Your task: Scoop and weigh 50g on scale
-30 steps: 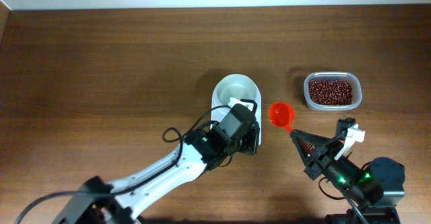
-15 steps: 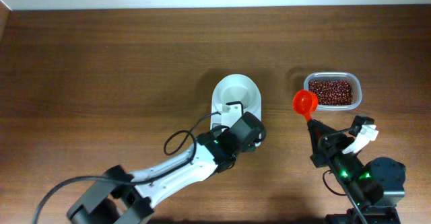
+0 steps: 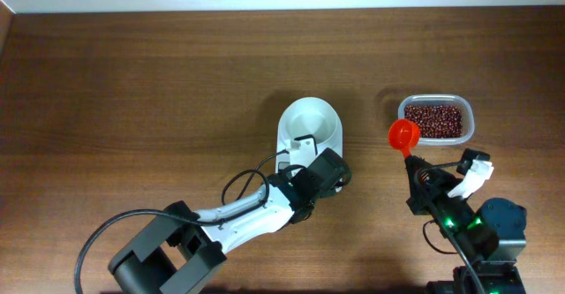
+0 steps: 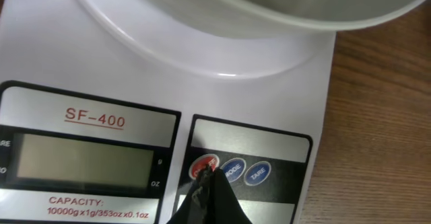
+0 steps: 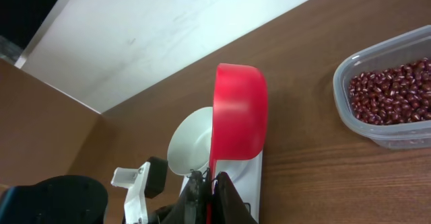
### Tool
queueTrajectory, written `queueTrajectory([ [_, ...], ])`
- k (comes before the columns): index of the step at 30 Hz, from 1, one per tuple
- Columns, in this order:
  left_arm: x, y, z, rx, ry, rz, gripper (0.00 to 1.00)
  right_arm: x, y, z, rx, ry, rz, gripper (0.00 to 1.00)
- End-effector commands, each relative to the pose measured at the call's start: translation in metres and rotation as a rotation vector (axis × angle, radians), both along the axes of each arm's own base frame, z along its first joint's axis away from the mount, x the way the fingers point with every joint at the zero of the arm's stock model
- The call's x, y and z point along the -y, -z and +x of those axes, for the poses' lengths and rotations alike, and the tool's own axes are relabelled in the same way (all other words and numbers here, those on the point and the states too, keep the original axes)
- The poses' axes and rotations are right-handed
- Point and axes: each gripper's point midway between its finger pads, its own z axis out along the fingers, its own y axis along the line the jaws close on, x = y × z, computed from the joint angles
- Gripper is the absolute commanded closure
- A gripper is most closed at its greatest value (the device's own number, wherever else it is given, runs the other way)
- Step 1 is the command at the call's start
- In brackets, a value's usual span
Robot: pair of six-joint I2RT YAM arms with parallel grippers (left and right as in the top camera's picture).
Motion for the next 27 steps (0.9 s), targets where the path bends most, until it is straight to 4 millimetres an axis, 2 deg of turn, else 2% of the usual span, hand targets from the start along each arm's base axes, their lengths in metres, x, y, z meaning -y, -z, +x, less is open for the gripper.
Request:
queueTrajectory([
  [1,0.0015,0.0020,0.0039,0.011,-0.018,0.002,1.00,0.0037,-0.0078,0.0024,0.018,0.016,-0.010,0.96],
  [9,0.0029,0.0096,0.0083,0.022,-0.026,0.008,1.00,0.0037,-0.0078,0.0024,0.018,0.015,-0.010,0.96],
  [27,-0.0036,0.0105,0.0109,0.035,-0.061,0.029,1.00,0.0036,-0.0077,0.0023,0.018,0.015,-0.010,0.96],
])
